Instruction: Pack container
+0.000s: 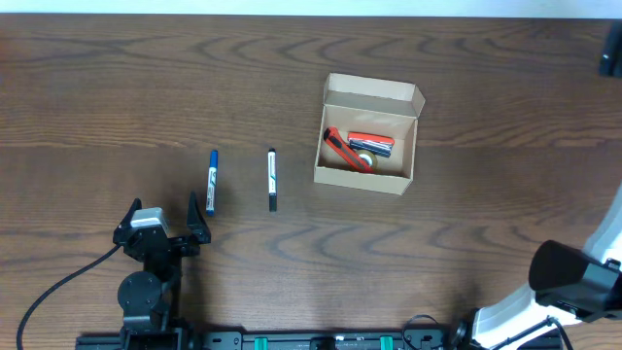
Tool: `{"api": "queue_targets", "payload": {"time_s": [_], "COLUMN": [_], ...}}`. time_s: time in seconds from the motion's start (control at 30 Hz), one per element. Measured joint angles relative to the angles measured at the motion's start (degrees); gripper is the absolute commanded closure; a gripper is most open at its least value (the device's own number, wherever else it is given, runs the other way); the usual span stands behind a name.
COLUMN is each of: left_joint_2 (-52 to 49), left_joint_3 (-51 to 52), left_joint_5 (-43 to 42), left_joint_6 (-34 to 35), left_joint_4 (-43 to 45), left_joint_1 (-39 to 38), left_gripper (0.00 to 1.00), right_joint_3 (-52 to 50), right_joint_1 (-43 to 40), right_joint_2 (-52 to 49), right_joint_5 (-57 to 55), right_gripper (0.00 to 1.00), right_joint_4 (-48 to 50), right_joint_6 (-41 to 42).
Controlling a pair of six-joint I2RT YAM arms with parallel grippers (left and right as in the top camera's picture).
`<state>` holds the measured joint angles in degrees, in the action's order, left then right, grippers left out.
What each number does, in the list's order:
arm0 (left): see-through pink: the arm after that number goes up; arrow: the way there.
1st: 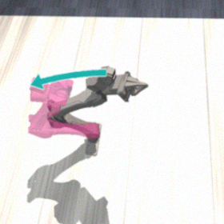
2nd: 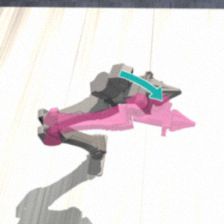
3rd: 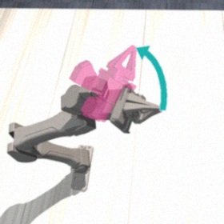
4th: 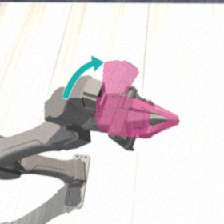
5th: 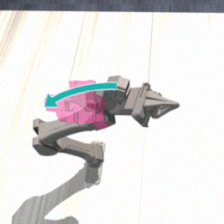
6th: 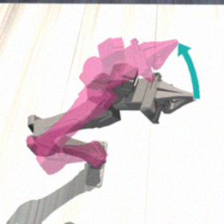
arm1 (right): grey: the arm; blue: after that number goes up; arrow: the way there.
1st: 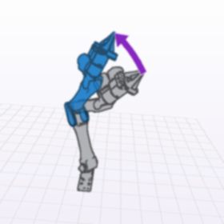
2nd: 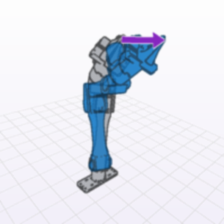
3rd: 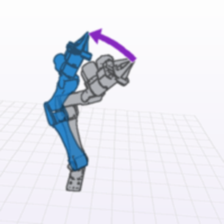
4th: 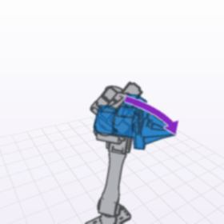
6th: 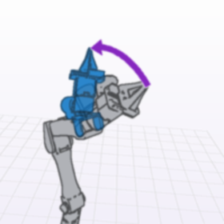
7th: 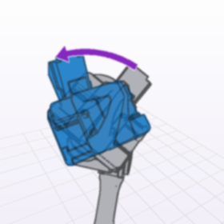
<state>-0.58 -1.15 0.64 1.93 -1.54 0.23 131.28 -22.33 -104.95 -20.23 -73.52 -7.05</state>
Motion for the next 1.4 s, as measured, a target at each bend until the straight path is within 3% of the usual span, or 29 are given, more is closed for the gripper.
{"api": "queue_targets", "payload": {"time_s": [0.27,0.67,0.8,0.9,1.1,1.23,1.4], "left_joint_2": [0.00,0.00,-1.90,-9.07,-28.24,-42.25,-54.42], "left_joint_3": [0.00,-0.15,-6.25,-16.72,-36.02,-48.54,-56.87], "left_joint_5": [0.85,-2.43,-3.04,-3.02,-4.98,-12.46,-21.99], "left_joint_6": [-0.09,-0.28,-2.51,-5.60,-8.04,-9.40,-9.92], "left_joint_4": [0.46,2.45,-5.49,-12.00,-15.23,-14.10,-13.44], "left_joint_1": [0.00,0.00,0.00,0.00,0.00,0.00,-0.02], "left_gripper": [0.05,0.05,0.05,0.05,0.05,0.05,0.05], "right_joint_3": [0.00,0.00,0.00,0.00,0.00,0.00,0.00], "right_joint_1": [-2.14,-2.14,-2.14,-2.14,-2.14,-2.14,-2.14], "right_joint_2": [-2.54,-3.10,-3.10,-3.10,-3.13,-3.13,-3.13], "right_joint_5": [4.57,5.55,5.68,5.73,5.92,5.92,5.92], "right_gripper": [0.01,0.01,0.01,0.01,0.01,0.01,0.01], "right_joint_4": [-2.36,-2.45,-2.45,-2.49,-2.51,-2.51,-2.51], "right_joint_6": [7.15,9.44,9.46,9.46,9.49,9.49,9.46]}}
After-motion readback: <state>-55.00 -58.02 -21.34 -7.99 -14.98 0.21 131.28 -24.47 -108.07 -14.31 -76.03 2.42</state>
